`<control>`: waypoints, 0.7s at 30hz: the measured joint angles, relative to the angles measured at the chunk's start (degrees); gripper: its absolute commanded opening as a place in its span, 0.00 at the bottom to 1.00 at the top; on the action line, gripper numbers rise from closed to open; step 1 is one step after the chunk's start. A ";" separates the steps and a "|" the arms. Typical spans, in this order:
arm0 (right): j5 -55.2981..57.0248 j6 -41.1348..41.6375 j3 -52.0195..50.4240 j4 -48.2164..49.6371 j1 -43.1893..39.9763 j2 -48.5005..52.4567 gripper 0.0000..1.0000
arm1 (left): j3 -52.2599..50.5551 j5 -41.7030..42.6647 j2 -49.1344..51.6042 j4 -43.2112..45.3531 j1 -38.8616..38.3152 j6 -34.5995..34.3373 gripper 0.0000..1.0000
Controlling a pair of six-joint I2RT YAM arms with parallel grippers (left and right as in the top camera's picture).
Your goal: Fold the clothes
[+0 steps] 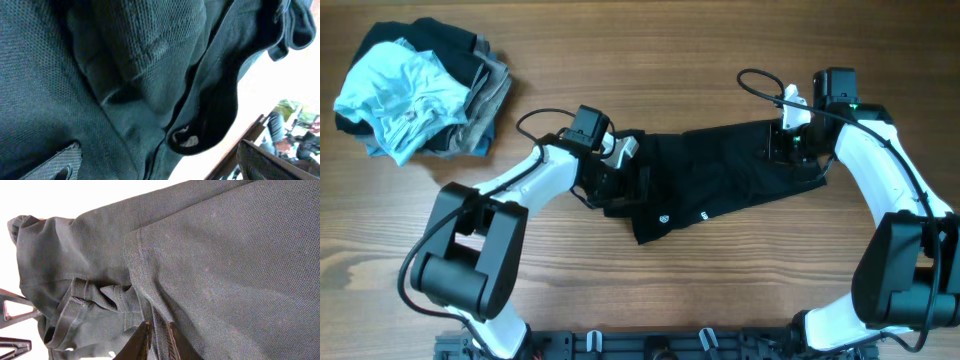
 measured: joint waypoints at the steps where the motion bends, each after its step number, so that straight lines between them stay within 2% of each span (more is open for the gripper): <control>1: 0.02 0.00 0.00 0.00 0.00 0.00 0.15 | 0.02 0.44 0.11 0.44 0.02 -0.68 0.88; 6: 0.02 0.00 0.00 -0.04 0.00 0.00 0.14 | -0.22 2.91 2.38 7.10 -0.85 -2.23 0.36; 8: 0.02 0.00 0.00 -0.04 0.00 0.00 0.14 | -0.33 2.95 2.69 8.81 -1.68 -2.36 0.27; 11: 0.02 0.00 0.00 -0.02 0.00 0.00 0.14 | -0.44 2.84 2.69 12.70 -2.75 -5.22 0.04; 15: 0.02 0.00 0.00 -0.11 0.00 0.00 0.14 | -0.42 1.86 2.69 12.72 -3.54 -6.71 0.04; 19: 0.02 0.00 0.00 -0.50 0.00 0.00 0.14 | -0.44 1.84 2.69 4.24 0.50 -7.06 0.04; 20: 0.02 0.00 0.00 -0.57 0.00 0.00 0.14 | -0.48 1.64 2.60 0.90 3.72 -6.56 0.22; 21: 0.02 0.00 0.00 -0.61 0.00 0.00 0.14 | -0.50 1.31 2.56 -0.87 6.64 -5.73 0.68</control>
